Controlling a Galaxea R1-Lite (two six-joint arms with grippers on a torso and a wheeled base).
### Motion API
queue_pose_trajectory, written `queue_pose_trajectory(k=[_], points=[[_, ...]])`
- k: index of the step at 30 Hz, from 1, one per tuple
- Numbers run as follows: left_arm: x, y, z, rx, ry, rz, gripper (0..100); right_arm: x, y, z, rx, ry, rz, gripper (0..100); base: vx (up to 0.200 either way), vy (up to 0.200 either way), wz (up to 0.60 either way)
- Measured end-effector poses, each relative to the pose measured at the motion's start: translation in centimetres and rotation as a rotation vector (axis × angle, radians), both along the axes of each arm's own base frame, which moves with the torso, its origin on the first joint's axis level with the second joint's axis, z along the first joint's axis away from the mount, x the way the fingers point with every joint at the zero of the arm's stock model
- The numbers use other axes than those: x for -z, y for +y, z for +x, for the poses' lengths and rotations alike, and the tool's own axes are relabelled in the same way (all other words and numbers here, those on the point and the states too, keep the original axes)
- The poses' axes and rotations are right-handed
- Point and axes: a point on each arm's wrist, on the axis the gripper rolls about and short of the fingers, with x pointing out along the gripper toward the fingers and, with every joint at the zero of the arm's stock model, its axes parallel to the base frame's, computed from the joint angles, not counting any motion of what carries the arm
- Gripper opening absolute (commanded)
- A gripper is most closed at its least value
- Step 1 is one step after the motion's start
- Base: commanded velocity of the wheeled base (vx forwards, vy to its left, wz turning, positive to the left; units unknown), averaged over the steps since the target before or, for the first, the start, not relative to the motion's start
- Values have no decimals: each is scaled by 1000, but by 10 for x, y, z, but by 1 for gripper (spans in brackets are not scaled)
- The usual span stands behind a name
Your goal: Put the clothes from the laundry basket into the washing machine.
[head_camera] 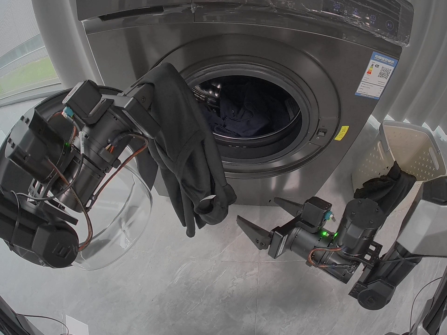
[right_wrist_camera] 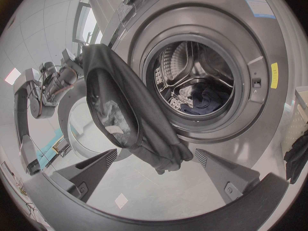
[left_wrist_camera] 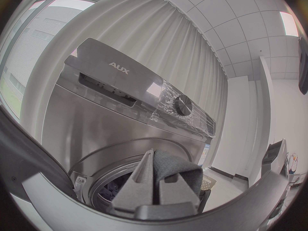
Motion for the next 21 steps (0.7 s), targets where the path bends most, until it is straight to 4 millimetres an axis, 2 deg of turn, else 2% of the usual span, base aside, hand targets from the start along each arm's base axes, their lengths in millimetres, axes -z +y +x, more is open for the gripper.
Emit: queue_pose_trajectory(k=[10,21], points=[[-2,0,-1,1,-7,-4,0,27,19,2,-40,48,-50,100,0,0,0],[-1,-1,-2,6,-4,-2,0,42,49,22,-57,20,-35,100,0,0,0]])
